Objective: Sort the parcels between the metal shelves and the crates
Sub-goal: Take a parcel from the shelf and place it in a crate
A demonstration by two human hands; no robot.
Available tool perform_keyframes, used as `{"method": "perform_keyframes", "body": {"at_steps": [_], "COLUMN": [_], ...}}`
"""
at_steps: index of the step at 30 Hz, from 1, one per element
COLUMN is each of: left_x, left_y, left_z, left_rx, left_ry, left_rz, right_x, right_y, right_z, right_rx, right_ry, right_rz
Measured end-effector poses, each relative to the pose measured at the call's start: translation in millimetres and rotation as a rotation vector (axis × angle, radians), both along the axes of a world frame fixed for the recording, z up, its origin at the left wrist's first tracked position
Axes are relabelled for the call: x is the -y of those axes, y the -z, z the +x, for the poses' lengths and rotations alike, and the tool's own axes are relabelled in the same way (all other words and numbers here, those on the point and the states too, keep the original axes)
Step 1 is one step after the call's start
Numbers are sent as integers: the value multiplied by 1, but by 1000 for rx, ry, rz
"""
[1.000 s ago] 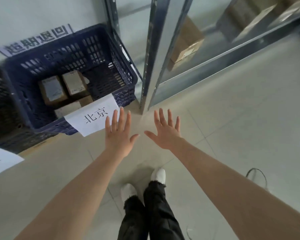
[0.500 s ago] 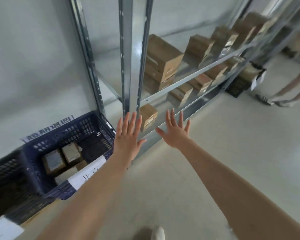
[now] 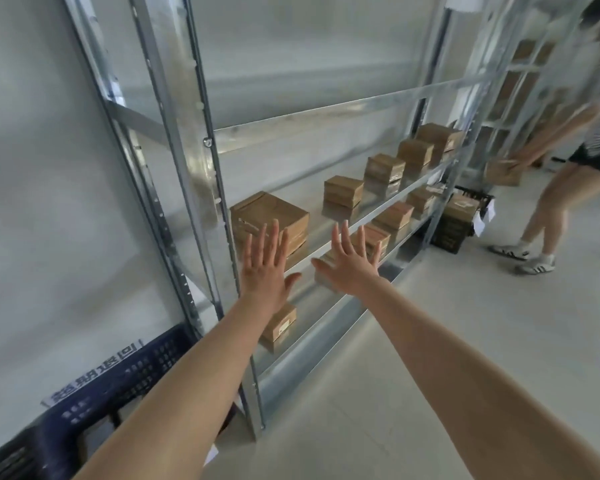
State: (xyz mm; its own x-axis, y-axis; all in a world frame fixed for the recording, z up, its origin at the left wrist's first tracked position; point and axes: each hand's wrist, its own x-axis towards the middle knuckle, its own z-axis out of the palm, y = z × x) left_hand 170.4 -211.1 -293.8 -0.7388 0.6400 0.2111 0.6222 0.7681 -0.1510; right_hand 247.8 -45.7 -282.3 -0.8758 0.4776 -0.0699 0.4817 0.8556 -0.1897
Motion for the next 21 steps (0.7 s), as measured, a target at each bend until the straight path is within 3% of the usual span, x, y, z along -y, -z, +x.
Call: {"method": "perform_keyframes", "body": {"at_steps": [10, 21], "left_x": [-96, -111], "left_y": [3, 30], "left_z": [-21, -61], "left_rx": [24, 264], "left_ry": [-159, -510], "left_rz": [18, 163], "right_x": [-120, -163], "right_y": [-22, 24], "right_z": [-34, -129], "right_rx": [-23, 114], "right_ry": [-184, -375], "right_rz": [71, -20]}}
